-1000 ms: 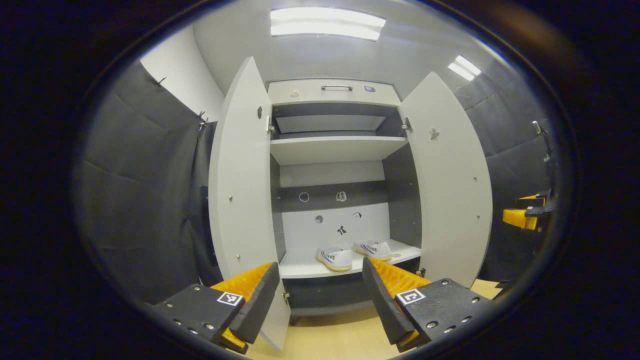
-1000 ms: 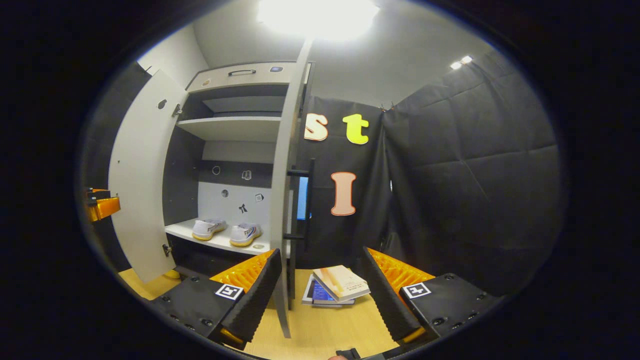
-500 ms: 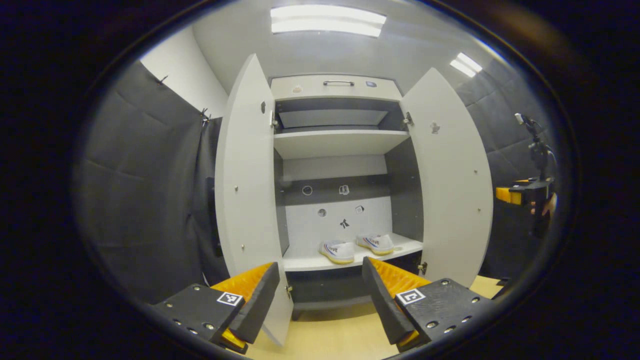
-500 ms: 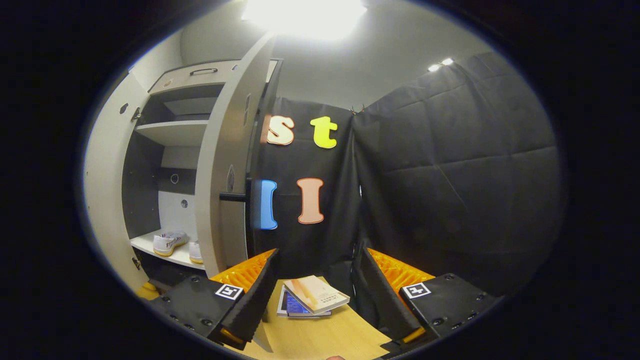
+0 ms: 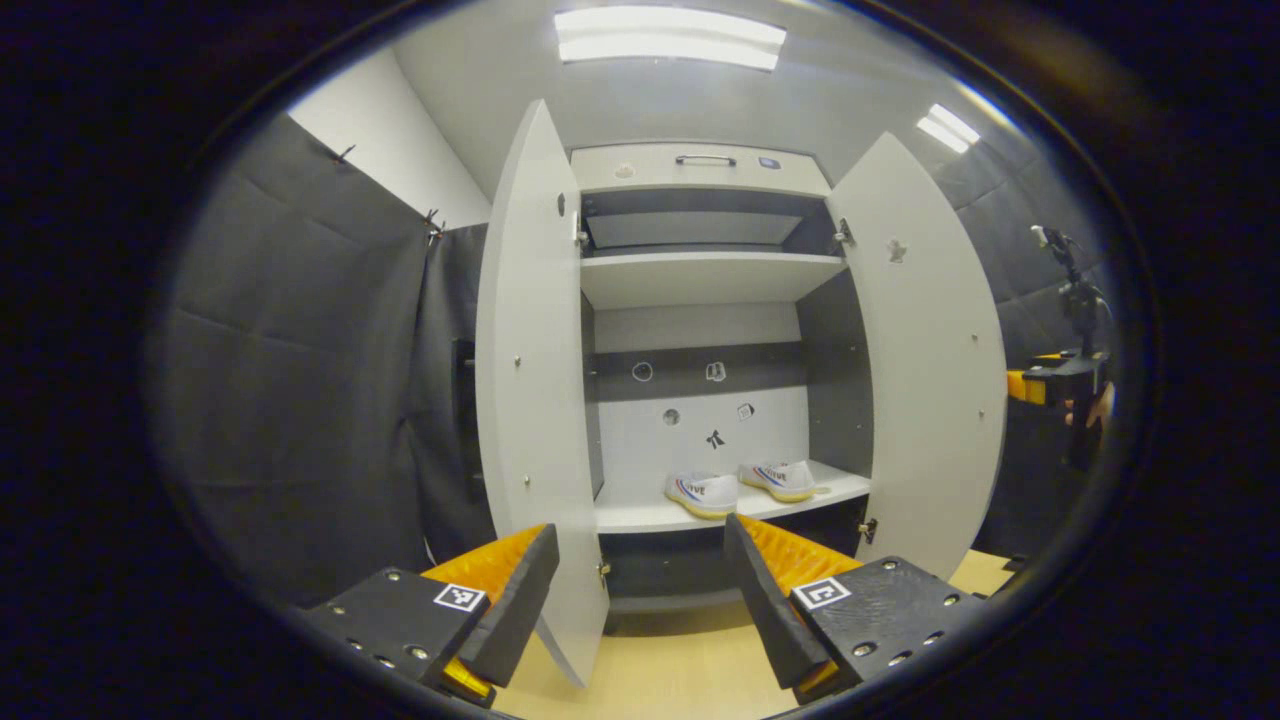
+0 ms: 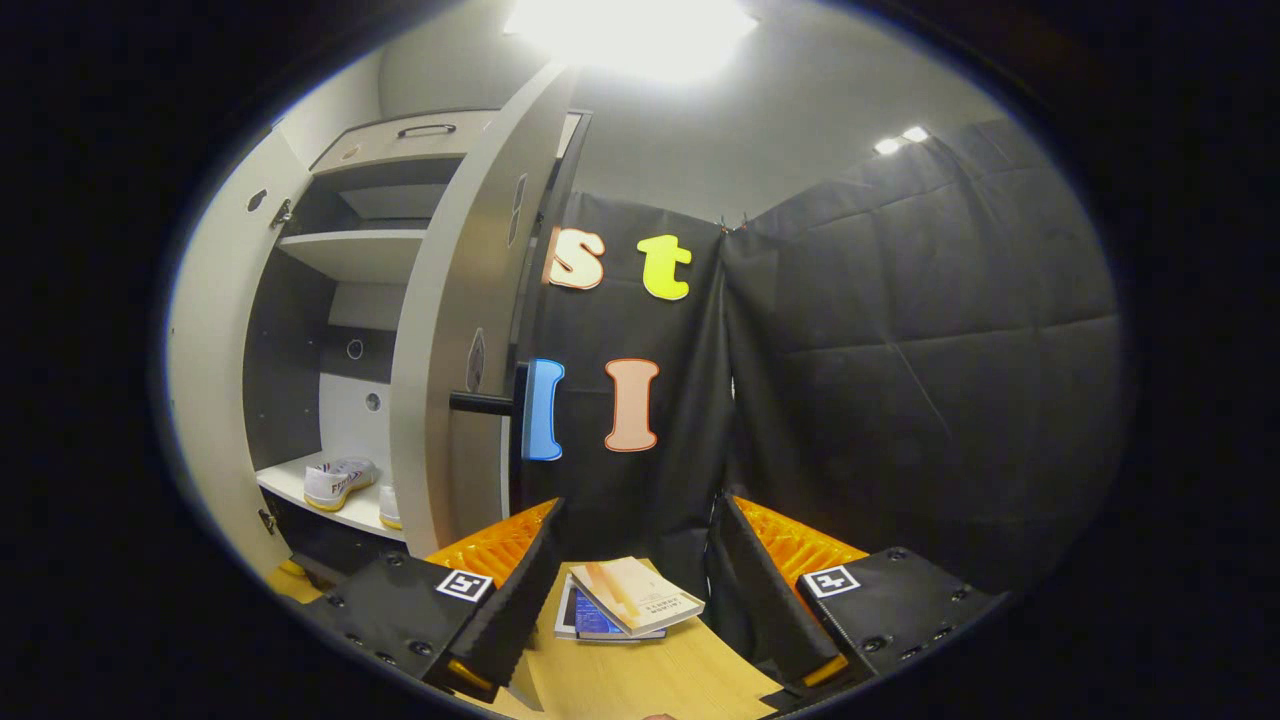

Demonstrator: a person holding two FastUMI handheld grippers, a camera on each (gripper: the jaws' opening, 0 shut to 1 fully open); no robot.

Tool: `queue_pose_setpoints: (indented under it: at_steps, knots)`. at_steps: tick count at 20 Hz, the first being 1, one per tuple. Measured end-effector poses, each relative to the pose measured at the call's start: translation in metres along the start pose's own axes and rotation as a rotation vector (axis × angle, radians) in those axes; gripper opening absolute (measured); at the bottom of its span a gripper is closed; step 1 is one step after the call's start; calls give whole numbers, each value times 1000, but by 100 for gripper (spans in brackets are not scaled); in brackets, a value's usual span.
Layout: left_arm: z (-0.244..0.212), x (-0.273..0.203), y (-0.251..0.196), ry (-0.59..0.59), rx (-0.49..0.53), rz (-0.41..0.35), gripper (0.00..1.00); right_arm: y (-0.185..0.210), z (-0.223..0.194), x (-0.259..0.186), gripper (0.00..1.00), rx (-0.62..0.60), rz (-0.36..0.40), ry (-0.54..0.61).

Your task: Grab one shoe with the right hand and put it into the shoe cabinet, grab the other shoe with the left hand and put it into the shoe cabinet; then close the right door with the right hand and the left door with the left hand.

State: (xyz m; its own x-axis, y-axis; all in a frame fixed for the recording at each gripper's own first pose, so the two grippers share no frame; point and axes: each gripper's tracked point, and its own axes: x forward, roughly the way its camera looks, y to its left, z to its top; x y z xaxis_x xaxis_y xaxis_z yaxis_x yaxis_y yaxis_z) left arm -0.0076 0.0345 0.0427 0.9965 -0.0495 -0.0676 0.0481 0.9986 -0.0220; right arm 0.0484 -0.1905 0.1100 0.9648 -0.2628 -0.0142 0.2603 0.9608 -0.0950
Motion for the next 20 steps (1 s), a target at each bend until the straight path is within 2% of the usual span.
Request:
queue_pose_setpoints:
  at_steps: [5,14,20]
  knots:
    - [-5,1,9,11,-21,6,95,4,-2,-1,95,13,-2,7]
    - [-10,-7,25,17,-36,22,95,45,2,-13,95,20,81,-1]
    - [-10,-20,45,18,-32,66,95,98,5,-17,96,32,220,-7]
